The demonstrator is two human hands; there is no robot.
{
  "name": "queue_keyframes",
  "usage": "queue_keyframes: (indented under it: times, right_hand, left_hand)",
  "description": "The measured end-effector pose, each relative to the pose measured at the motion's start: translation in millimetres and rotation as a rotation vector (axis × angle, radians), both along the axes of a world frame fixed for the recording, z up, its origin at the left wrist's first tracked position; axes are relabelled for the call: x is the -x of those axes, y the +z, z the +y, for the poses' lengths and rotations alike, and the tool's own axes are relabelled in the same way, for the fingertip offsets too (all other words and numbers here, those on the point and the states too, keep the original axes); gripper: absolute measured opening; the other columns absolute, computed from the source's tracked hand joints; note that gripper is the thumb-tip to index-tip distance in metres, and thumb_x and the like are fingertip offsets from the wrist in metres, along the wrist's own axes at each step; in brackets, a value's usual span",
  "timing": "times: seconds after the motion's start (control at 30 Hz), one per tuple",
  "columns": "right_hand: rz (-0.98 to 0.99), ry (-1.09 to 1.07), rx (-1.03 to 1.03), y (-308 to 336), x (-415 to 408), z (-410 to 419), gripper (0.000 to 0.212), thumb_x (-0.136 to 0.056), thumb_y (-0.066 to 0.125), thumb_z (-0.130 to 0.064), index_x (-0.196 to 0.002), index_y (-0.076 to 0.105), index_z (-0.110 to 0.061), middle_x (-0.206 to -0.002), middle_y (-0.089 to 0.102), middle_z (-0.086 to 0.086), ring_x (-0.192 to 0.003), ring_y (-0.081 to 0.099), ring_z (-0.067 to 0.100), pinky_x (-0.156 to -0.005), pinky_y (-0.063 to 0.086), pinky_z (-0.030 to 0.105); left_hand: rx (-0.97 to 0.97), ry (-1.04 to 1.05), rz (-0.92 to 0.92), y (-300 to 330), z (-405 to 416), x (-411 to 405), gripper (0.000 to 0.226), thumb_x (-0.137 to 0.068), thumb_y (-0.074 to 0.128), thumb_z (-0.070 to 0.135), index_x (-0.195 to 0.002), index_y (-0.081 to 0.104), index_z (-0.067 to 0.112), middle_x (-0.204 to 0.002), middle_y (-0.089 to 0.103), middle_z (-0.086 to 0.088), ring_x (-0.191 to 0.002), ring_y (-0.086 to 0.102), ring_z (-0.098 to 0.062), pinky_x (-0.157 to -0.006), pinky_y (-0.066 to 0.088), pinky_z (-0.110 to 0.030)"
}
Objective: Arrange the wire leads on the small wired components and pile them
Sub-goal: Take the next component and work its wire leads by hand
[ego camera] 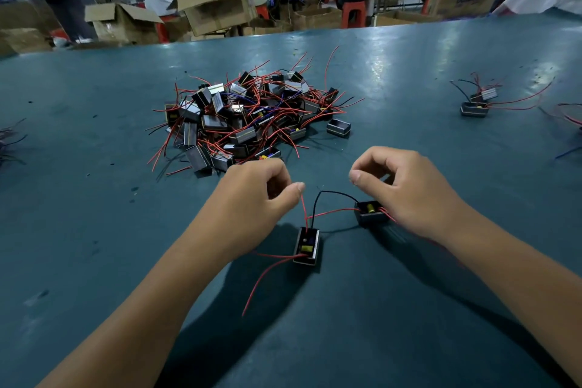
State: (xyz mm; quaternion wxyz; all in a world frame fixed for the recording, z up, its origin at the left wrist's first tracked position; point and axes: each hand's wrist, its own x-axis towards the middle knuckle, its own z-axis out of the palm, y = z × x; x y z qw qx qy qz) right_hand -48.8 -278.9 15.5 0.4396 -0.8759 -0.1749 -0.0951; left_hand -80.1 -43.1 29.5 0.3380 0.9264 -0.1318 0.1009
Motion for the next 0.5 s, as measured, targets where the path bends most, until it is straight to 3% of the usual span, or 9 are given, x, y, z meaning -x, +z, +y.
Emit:
queue_keyframes:
  times: [0.1,0.2,0.33,0.43,0.5]
  right_hand:
    - [0.030,0.046,0.044,-5.0,-3.0,0.8,0.010,-0.093,0.064,-0.025,-0.084,0.066,-0.029,-0.079,0.067,-0.019,-0.067,0.060,-0.001,-0.063,0.042,0.008]
    - [0.077,0.123,0.091,-8.5,-4.2,2.1,0.007,-0.094,0.063,-0.029,-0.088,0.068,-0.030,-0.085,0.070,-0.015,-0.076,0.065,0.001,-0.068,0.047,0.013]
    - [0.105,0.160,0.132,-9.3,-5.3,-0.2,0.013,-0.096,0.060,-0.028,-0.086,0.067,-0.031,-0.083,0.070,-0.017,-0.076,0.064,0.004,-0.070,0.049,0.020]
    - [0.159,0.175,0.124,-7.0,-7.9,-4.8,0.021,-0.096,0.059,-0.015,-0.088,0.068,-0.032,-0.083,0.070,-0.020,-0.078,0.067,0.003,-0.074,0.053,0.022]
    - [0.199,0.199,0.121,-7.0,-8.8,-6.4,0.012,-0.095,0.064,-0.021,-0.089,0.068,-0.031,-0.082,0.072,-0.014,-0.077,0.069,0.007,-0.075,0.055,0.029]
  left_hand:
    - [-0.220,0.020,0.072,0.0,-3.0,8.9,0.033,-0.086,0.064,0.059,-0.074,0.058,0.029,-0.068,0.060,0.015,-0.064,0.055,-0.003,-0.060,0.045,-0.030]
    - [-0.390,0.002,0.231,-1.5,-15.0,16.9,0.057,-0.068,0.061,0.084,-0.086,0.058,0.030,-0.082,0.063,0.014,-0.081,0.059,-0.008,-0.074,0.052,-0.037]
    - [-0.435,-0.065,0.260,-2.0,-20.1,17.7,0.046,-0.076,0.071,0.068,-0.094,0.057,0.028,-0.089,0.063,0.011,-0.087,0.059,-0.014,-0.081,0.050,-0.039]
    - [-0.451,-0.139,0.301,5.3,-5.6,11.8,0.038,-0.079,0.075,0.057,-0.102,0.060,0.030,-0.097,0.063,0.016,-0.090,0.056,-0.005,-0.079,0.044,-0.023]
    - [-0.490,-0.202,0.335,9.2,4.2,9.3,0.038,-0.079,0.078,0.055,-0.106,0.060,0.035,-0.095,0.059,0.024,-0.086,0.050,0.009,-0.073,0.033,-0.011]
